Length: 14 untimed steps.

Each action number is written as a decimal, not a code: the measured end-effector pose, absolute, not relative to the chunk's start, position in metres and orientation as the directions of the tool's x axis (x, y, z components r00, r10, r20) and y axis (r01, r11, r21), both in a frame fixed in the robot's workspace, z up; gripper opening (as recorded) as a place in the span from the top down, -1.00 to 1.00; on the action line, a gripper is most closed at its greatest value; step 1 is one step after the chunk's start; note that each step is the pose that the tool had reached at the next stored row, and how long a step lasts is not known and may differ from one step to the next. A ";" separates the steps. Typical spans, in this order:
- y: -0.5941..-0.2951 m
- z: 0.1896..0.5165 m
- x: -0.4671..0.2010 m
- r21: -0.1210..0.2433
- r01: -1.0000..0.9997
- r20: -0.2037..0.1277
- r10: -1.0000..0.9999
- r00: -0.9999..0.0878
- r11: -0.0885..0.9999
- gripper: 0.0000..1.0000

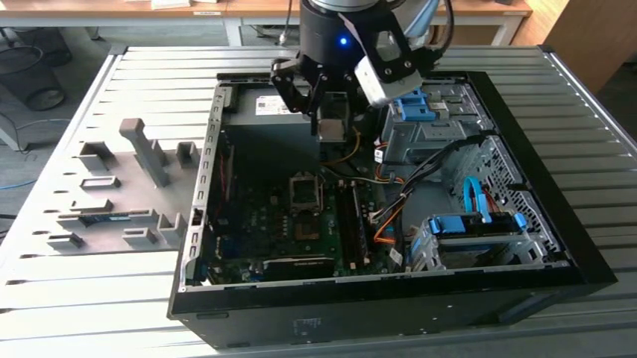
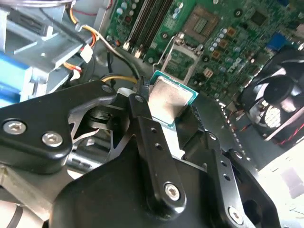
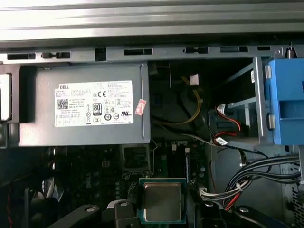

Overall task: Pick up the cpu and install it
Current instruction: 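Pick up the cpu and move it towards the insertion slot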

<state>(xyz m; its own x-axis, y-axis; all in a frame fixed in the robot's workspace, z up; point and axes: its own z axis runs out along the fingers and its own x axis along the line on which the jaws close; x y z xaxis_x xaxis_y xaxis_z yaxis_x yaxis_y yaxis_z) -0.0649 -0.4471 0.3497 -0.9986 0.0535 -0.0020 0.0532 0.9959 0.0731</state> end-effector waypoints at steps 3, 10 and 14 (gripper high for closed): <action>-0.456 0.347 -0.066 0.073 0.054 -0.002 0.055 -0.998 0.996 0.06; -0.479 0.334 -0.067 0.073 0.059 -0.002 0.059 -0.998 0.996 0.06; -0.487 0.327 -0.070 0.073 0.061 -0.002 0.061 -0.998 0.995 0.06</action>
